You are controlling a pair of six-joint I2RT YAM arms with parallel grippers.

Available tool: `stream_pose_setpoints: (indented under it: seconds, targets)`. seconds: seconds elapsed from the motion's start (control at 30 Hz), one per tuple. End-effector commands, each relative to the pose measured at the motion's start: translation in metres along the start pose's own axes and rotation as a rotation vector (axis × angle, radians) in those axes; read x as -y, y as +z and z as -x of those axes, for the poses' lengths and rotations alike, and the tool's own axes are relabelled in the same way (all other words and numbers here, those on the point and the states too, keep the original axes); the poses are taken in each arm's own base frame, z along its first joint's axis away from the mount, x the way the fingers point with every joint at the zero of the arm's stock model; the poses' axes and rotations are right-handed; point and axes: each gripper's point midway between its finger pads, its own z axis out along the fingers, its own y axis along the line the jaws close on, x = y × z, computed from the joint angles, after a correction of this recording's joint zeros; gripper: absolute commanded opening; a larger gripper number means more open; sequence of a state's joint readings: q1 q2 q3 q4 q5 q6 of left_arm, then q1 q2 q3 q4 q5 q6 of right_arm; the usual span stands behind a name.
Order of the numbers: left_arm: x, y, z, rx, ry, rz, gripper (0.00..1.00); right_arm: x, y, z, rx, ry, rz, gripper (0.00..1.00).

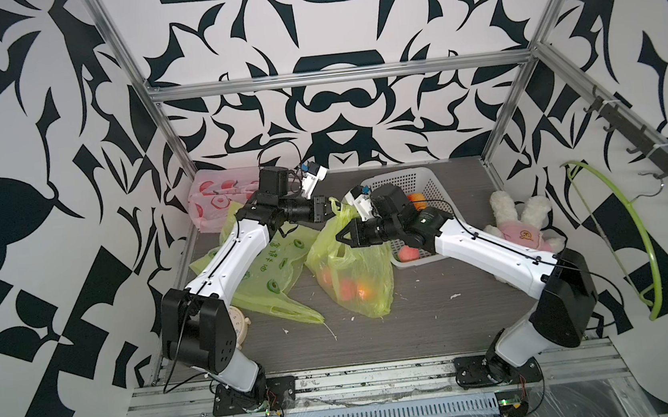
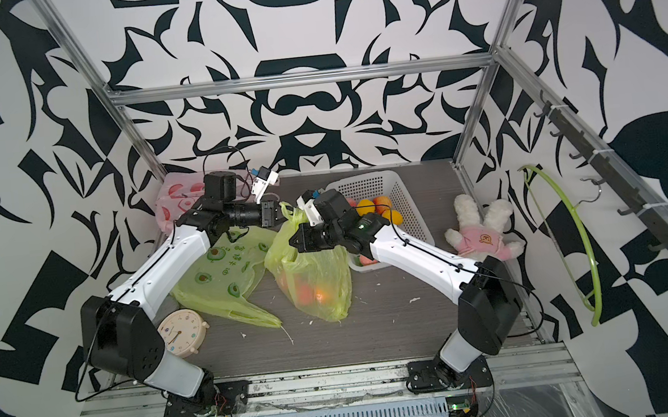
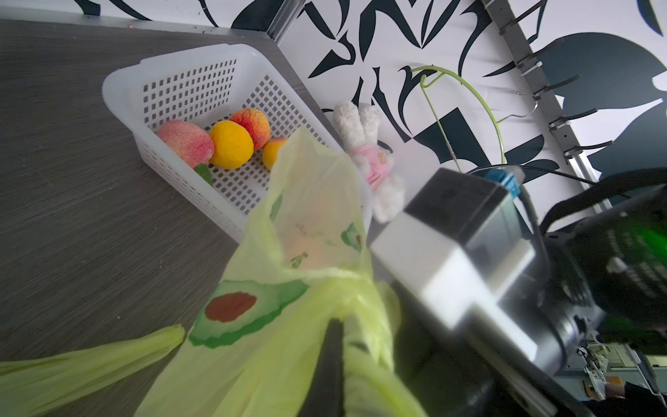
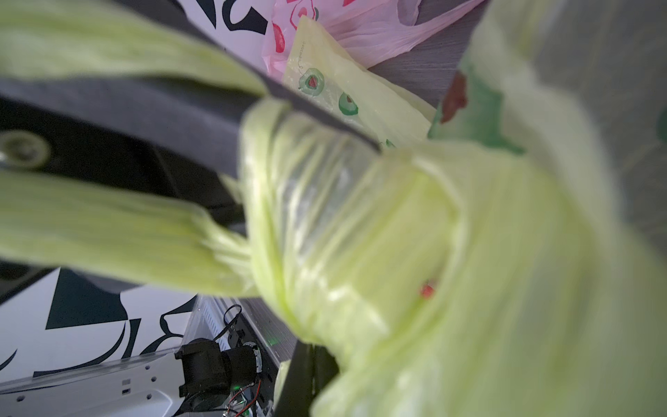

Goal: Place the peach into a plastic bag & tie a knot
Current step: Cross the plastic bag at the center of the board.

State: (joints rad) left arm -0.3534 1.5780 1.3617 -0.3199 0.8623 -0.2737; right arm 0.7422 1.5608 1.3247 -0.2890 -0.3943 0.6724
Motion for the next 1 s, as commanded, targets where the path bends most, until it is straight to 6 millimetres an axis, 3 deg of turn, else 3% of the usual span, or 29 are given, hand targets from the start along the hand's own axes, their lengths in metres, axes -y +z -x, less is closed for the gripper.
stream_pose_setpoints:
  seconds: [0.0, 0.27, 0.37, 0.67, 0.97]
  targets:
    - [-0.007, -0.007, -0.010, -0.021, -0.017, 0.068, 0.07, -0.012, -0.007, 0.010, 0.040, -0.050, 0.017, 0.00]
    - [-0.020, -0.016, -0.024, -0.056, -0.038, 0.191, 0.37, -0.017, -0.004, 0.013, 0.041, -0.049, 0.044, 0.00]
    - [-0.022, -0.020, -0.030, -0.073, -0.044, 0.219, 0.43, -0.019, -0.005, 0.013, 0.040, -0.050, 0.048, 0.00]
    - [-0.014, -0.028, -0.040, -0.097, -0.045, 0.228, 0.46, -0.020, -0.007, 0.011, 0.035, -0.049, 0.061, 0.00]
    - [0.009, -0.024, -0.038, -0.089, -0.012, 0.084, 0.51, -0.022, -0.006, 0.005, 0.014, -0.047, 0.079, 0.00]
